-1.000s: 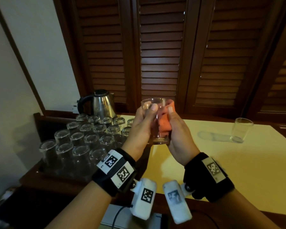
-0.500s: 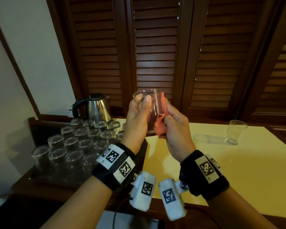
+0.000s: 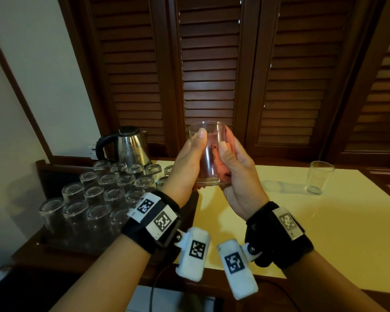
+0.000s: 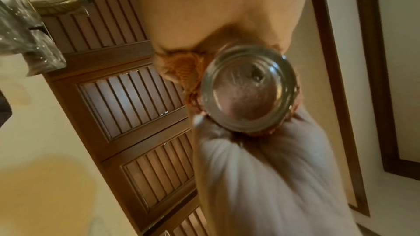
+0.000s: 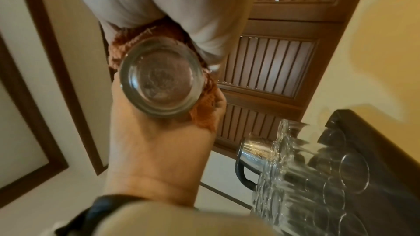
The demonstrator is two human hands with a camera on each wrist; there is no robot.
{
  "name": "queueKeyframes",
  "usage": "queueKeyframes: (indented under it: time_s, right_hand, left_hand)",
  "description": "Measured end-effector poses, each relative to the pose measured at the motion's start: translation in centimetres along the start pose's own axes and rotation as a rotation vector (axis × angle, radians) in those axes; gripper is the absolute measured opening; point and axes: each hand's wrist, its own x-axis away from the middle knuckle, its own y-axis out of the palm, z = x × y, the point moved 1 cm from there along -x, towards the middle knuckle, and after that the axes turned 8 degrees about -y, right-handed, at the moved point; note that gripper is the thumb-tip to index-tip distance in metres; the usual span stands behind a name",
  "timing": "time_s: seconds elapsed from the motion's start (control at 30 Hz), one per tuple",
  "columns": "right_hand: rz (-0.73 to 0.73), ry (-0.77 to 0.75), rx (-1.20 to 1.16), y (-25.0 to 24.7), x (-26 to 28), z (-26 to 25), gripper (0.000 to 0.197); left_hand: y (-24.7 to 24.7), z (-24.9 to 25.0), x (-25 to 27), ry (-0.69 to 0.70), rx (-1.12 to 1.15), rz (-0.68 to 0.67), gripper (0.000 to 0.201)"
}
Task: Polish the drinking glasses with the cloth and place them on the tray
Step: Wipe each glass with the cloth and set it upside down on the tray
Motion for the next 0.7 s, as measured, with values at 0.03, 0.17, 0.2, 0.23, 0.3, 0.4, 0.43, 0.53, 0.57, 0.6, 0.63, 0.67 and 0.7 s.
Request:
queueKeyframes:
  time_s: [0.03, 0.17, 0.2, 0.23, 0.3, 0.4, 0.43, 0.53, 0.57, 0.6, 0.63, 0.67, 0.7]
  right_hand:
    - [0.008, -0.001, 0.002, 0.0, 0.0, 0.0, 0.058]
    - [-0.035, -0.091, 0.195, 0.5, -0.2, -0.2, 0.043]
    - [-0.058, -0.102, 0.221, 0.7, -0.2, -0.4, 0.039]
    - [-0.072, -0.104, 0.226, 0.7, -0.2, -0.4, 0.038]
    - [-0.063, -0.087, 0.187, 0.6, -0.2, -0.4, 0.040]
    - [-0.003, -0.007, 0.043, 0.2, -0.1, -0.1, 0.045]
    - [0.012, 0.026, 0.000, 0.1, 0.0, 0.0, 0.048]
    - [0.042, 0.038, 0.014, -0.2, 0.0, 0.1, 0.048]
    - [0.037, 0.019, 0.073, -0.2, 0.0, 0.2, 0.048]
    - [0.022, -0.004, 0.144, -0.1, 0.0, 0.3, 0.049]
    - [-0.001, -0.026, 0.212, -0.1, 0.0, 0.5, 0.052]
    - [-0.017, -0.040, 0.254, 0.0, -0.1, 0.7, 0.054]
    - [-0.024, -0.043, 0.264, 0.1, -0.1, 0.8, 0.056]
  left_hand:
    - [0.1, 0.2, 0.0, -0.007, -0.015, 0.014, 0.048]
    - [0.6, 0.6, -0.1, 0.060, -0.029, 0.154, 0.055]
    - [0.8, 0.7, 0.1, 0.083, -0.027, 0.170, 0.059]
    - [0.9, 0.6, 0.1, 0.093, -0.019, 0.173, 0.063]
    - [0.8, 0.7, 0.4, 0.111, 0.019, 0.153, 0.055]
    - [0.5, 0.5, 0.6, 0.060, 0.094, 0.045, 0.037]
    - [0.2, 0.3, 0.6, 0.022, 0.095, 0.011, 0.044]
    - [0.0, 0.3, 0.6, -0.016, 0.056, 0.022, 0.066]
    - [0.0, 0.3, 0.6, -0.018, 0.054, 0.058, 0.064]
    - [0.1, 0.4, 0.5, -0.007, 0.049, 0.090, 0.054]
    - [0.2, 0.4, 0.5, 0.007, 0.038, 0.100, 0.043]
    - [0.3, 0.5, 0.6, 0.026, 0.033, 0.102, 0.037]
    - [0.3, 0.4, 0.7, 0.050, 0.035, 0.102, 0.035]
